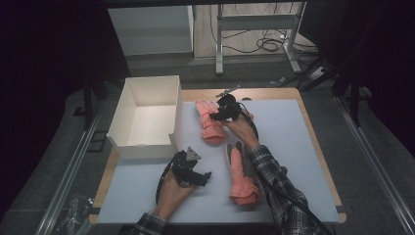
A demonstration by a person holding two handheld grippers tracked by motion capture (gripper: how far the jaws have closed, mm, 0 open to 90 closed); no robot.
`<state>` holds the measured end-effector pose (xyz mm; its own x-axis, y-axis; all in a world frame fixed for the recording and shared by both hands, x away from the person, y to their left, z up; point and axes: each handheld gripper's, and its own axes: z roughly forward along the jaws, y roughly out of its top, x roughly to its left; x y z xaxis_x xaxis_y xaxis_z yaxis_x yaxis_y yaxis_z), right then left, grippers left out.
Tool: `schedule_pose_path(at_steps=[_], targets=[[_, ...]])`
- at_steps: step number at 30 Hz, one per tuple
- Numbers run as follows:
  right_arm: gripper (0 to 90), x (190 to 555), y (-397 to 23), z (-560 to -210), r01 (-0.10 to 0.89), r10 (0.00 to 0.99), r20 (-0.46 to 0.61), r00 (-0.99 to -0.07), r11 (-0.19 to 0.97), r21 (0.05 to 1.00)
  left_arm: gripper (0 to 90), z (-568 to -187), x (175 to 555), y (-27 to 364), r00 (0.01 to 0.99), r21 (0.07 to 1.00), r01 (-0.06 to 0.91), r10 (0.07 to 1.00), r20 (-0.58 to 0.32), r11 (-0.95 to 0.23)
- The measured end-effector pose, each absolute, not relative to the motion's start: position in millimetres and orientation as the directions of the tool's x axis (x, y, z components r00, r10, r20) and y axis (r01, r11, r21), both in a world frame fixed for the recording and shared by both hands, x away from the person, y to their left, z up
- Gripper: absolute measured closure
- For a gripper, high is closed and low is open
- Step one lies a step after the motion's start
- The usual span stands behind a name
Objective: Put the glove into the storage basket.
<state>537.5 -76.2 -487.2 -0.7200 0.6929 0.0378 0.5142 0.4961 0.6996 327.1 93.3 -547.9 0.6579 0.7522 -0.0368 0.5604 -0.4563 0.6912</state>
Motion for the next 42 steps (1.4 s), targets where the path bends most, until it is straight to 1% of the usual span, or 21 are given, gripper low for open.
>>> schedule_pose_path(at_steps=[4, 5, 7, 9, 12, 15, 17, 22, 26, 42], targets=[[45.2, 543, -69, -499, 0.524, 0.692, 0.02, -0.721, 0.527, 0.669, 1.9, -548, 327, 93, 0.659, 0.691, 0.559, 0.752, -0.035, -0.457], [46.6, 543, -69, -501, 0.522, 0.69, 0.011, -0.724, 0.538, 0.662, 1.9, -548, 327, 93, 0.659, 0.691, 0.559, 0.751, -0.035, -0.458], [52.3, 546, -68, -506, 0.54, 0.687, 0.038, -0.725, 0.533, 0.651, 1.9, -548, 327, 93, 0.659, 0.691, 0.559, 0.751, -0.035, -0.458], [61.0, 548, -70, -507, 0.563, 0.687, 0.08, -0.722, 0.517, 0.645, 1.9, -548, 327, 93, 0.659, 0.691, 0.559, 0.751, -0.035, -0.458], [73.3, 545, -68, -507, 0.562, 0.689, 0.075, -0.721, 0.517, 0.646, 1.9, -548, 327, 93, 0.659, 0.691, 0.559, 0.751, -0.035, -0.458], [80.9, 541, -67, -503, 0.549, 0.69, 0.05, -0.722, 0.526, 0.65, 1.9, -548, 327, 93, 0.659, 0.691, 0.559, 0.752, -0.035, -0.457], [83.5, 540, -68, -500, 0.554, 0.694, 0.065, -0.717, 0.51, 0.657, 1.9, -548, 327, 93, 0.659, 0.691, 0.559, 0.752, -0.036, -0.457], [85.2, 537, -74, -493, 0.564, 0.691, 0.098, -0.717, 0.491, 0.663, 1.9, -548, 327, 93, 0.658, 0.691, 0.56, 0.752, -0.037, -0.456], [85.3, 530, -77, -485, 0.552, 0.678, 0.1, -0.728, 0.494, 0.672, 1.9, -548, 327, 93, 0.659, 0.691, 0.559, 0.752, -0.035, -0.458], [85.1, 497, -91, -444, 0.518, 0.609, 0.163, -0.776, 0.469, 0.715, 1.9, -548, 327, 93, 0.657, 0.692, 0.56, 0.753, -0.037, -0.456]])
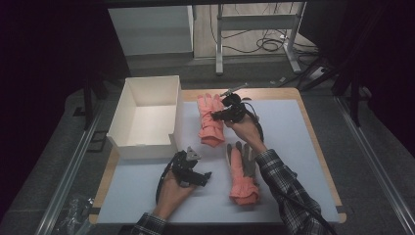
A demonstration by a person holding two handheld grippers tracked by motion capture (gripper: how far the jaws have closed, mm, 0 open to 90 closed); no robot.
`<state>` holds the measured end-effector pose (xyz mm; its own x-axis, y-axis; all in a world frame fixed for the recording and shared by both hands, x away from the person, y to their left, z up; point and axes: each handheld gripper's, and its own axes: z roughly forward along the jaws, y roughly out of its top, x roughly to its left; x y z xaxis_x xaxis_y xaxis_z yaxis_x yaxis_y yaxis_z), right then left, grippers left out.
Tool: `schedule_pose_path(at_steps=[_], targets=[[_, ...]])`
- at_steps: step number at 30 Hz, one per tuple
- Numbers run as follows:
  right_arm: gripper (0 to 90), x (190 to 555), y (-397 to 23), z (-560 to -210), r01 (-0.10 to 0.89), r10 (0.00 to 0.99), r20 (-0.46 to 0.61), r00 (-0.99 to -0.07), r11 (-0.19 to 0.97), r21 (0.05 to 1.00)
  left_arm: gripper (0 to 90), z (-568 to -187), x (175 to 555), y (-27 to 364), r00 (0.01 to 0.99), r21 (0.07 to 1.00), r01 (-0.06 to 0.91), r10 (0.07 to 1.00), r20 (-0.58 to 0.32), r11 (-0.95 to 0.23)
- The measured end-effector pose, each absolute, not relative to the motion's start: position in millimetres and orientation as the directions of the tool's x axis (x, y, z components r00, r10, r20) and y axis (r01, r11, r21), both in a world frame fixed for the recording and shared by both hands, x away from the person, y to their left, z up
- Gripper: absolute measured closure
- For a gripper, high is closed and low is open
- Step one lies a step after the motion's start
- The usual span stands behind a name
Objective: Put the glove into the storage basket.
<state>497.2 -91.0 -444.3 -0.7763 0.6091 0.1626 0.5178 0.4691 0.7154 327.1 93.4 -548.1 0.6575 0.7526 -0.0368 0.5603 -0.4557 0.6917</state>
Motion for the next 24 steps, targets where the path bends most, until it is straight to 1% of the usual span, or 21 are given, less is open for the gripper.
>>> schedule_pose_path(at_steps=[12, 24], targets=[[84.7, 449, -117, -422, 0.506, 0.593, 0.18, -0.785, 0.446, 0.739, 1.9, -548, 327, 94, 0.659, 0.694, 0.556, 0.751, -0.032, -0.458], [84.7, 393, -165, -413, 0.52, 0.598, 0.214, -0.772, 0.403, 0.753, 1.9, -548, 327, 93, 0.658, 0.692, 0.559, 0.752, -0.034, -0.457]])
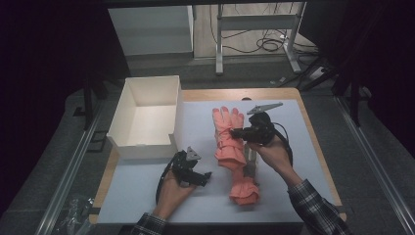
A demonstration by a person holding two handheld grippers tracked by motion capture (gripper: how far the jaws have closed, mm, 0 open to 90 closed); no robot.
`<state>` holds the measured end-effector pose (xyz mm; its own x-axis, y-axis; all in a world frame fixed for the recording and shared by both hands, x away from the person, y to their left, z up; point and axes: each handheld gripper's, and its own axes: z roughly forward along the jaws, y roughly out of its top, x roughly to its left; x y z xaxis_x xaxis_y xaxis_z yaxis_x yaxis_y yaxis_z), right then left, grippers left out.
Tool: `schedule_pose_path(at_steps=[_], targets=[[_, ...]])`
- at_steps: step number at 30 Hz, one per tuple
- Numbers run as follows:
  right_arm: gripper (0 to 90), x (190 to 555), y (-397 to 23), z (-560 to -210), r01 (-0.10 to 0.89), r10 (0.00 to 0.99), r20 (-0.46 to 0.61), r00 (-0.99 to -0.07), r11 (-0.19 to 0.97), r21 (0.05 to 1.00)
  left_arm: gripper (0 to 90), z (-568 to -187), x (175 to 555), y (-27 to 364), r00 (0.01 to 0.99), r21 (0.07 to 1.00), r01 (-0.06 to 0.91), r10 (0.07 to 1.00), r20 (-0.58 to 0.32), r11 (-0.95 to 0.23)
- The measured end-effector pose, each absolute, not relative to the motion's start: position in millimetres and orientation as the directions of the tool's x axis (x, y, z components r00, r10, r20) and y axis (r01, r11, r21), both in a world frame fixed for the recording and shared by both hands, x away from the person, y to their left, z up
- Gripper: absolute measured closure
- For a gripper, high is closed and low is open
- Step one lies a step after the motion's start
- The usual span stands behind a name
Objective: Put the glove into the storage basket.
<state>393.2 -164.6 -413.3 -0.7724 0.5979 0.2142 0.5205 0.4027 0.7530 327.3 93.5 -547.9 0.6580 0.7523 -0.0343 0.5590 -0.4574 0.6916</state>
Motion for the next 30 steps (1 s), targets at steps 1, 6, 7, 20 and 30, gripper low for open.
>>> schedule_pose_path(at_steps=[1, 6, 7, 20, 30], targets=[[84.6, 388, -168, -413, 0.518, 0.598, 0.211, -0.773, 0.404, 0.754, 1.9, -548, 327, 93, 0.658, 0.692, 0.559, 0.752, -0.034, -0.458], [84.7, 365, -185, -412, 0.523, 0.606, 0.214, -0.766, 0.396, 0.755, 1.9, -548, 327, 93, 0.656, 0.691, 0.563, 0.754, -0.038, -0.454], [84.7, 361, -189, -412, 0.529, 0.611, 0.217, -0.762, 0.393, 0.752, 1.9, -548, 327, 93, 0.656, 0.69, 0.563, 0.754, -0.038, -0.454], [84.1, 326, -204, -448, 0.554, 0.648, 0.185, -0.739, 0.427, 0.715, 1.9, -548, 327, 93, 0.658, 0.693, 0.557, 0.752, -0.034, -0.457], [80.0, 323, -196, -475, 0.55, 0.678, 0.124, -0.725, 0.46, 0.697, 1.9, -548, 327, 93, 0.66, 0.693, 0.555, 0.75, -0.03, -0.461]])
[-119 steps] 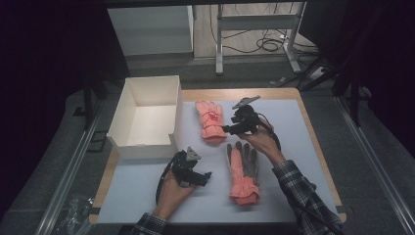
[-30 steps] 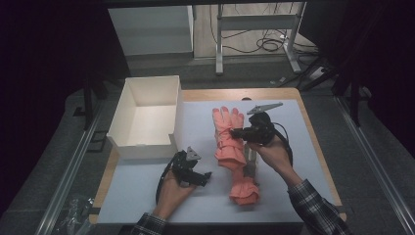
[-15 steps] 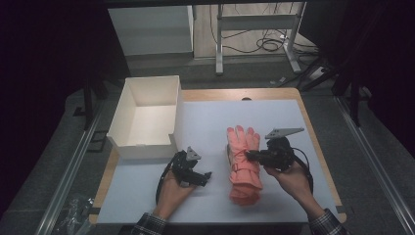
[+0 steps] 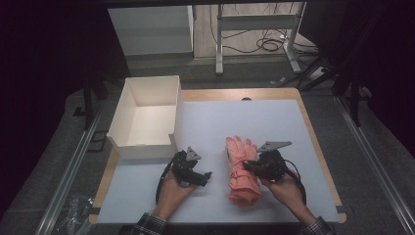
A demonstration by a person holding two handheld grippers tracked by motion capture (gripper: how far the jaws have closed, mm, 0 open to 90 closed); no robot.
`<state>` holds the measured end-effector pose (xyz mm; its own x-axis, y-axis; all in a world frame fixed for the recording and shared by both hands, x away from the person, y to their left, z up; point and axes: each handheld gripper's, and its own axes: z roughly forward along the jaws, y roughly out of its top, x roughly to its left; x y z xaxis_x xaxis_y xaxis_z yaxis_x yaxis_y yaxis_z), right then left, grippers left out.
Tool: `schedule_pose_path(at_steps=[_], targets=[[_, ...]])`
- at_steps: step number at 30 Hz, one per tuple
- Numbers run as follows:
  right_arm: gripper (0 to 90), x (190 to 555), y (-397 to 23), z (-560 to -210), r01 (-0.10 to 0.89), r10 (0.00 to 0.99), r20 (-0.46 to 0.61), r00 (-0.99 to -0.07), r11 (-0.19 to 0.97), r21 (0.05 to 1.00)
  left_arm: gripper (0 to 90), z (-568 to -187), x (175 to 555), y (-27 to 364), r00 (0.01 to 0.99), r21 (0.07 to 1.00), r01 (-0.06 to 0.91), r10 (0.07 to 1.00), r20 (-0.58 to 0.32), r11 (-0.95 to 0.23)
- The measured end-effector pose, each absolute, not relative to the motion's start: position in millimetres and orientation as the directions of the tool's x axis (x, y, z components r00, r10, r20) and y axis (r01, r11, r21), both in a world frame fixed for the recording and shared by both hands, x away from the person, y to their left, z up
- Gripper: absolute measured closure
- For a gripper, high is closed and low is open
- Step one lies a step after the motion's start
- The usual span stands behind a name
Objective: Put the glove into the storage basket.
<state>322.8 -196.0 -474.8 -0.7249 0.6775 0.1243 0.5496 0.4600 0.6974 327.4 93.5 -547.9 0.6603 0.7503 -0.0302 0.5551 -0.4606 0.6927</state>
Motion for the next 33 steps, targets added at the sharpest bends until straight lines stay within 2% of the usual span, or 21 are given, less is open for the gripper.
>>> schedule_pose_path(at_steps=[3, 8, 14, 16, 21, 27, 33], targets=[[74.9, 322, -197, -475, 0.548, 0.679, 0.125, -0.724, 0.455, 0.702, 1.9, -548, 327, 93, 0.66, 0.693, 0.555, 0.751, -0.03, -0.46], [55.6, 323, -199, -466, 0.548, 0.686, 0.125, -0.716, 0.442, 0.71, 1.9, -548, 327, 93, 0.66, 0.693, 0.556, 0.751, -0.031, -0.46], [46.4, 320, -207, -443, 0.488, 0.676, 0.071, -0.733, 0.45, 0.748, 1.9, -548, 327, 94, 0.661, 0.69, 0.557, 0.75, -0.032, -0.462], [46.0, 320, -214, -440, 0.467, 0.683, 0.037, -0.729, 0.456, 0.758, 1.9, -548, 327, 94, 0.66, 0.691, 0.556, 0.75, -0.031, -0.461], [49.8, 323, -239, -452, 0.503, 0.711, 0.067, -0.7, 0.424, 0.753, 1.9, -548, 327, 94, 0.66, 0.692, 0.556, 0.751, -0.032, -0.46], [69.3, 314, -255, -481, 0.513, 0.684, 0.092, -0.724, 0.444, 0.735, 2.0, -548, 327, 94, 0.66, 0.692, 0.556, 0.75, -0.032, -0.46], [82.7, 300, -258, -500, 0.496, 0.661, 0.088, -0.745, 0.461, 0.736, 2.0, -548, 328, 94, 0.66, 0.691, 0.557, 0.75, -0.032, -0.461]])
